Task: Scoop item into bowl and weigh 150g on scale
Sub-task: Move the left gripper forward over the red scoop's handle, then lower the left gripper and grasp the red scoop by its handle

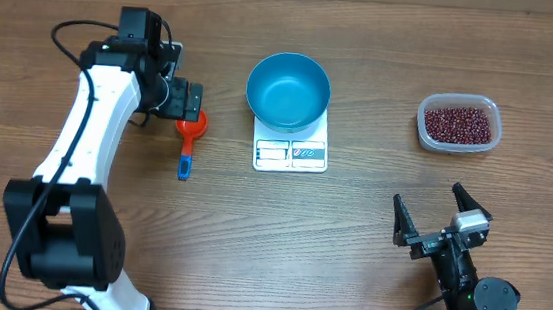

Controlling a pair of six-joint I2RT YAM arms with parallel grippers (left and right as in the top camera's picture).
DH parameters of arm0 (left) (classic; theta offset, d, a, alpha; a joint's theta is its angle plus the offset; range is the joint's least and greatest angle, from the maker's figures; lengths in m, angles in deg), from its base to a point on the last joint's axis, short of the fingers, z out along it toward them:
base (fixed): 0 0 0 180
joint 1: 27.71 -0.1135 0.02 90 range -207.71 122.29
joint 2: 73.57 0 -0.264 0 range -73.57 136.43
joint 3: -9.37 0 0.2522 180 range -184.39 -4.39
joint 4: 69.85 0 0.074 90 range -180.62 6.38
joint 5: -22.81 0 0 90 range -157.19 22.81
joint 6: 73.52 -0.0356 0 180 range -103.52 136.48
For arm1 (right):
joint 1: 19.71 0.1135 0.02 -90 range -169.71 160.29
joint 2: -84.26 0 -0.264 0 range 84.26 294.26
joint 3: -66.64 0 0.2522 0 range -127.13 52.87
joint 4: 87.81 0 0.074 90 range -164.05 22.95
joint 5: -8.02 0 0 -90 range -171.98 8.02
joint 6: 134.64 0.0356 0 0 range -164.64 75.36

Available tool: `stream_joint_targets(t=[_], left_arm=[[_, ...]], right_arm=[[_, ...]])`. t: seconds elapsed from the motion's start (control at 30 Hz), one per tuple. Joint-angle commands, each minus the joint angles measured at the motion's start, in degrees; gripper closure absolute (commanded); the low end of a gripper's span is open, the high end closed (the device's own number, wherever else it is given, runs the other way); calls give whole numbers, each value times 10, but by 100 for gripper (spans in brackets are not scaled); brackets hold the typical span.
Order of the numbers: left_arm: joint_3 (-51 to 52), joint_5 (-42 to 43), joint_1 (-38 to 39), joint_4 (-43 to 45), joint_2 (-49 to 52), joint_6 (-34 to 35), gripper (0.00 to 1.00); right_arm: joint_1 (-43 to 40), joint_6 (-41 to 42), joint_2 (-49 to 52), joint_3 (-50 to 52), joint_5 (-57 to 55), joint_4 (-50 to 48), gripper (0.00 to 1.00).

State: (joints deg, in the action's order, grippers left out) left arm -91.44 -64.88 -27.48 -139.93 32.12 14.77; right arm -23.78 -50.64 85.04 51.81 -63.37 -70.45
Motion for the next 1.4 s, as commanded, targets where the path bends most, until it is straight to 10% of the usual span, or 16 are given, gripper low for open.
stream_joint_targets(t=[0.0,1.37], left_arm=[[-17,-15,-3,5,31,-9,0],[-16,-42,-3,58,178,-5,0]], right_arm=[[3,1,-6,6,-5,-3,0],[3,1,-6,6,-5,-3,0]])
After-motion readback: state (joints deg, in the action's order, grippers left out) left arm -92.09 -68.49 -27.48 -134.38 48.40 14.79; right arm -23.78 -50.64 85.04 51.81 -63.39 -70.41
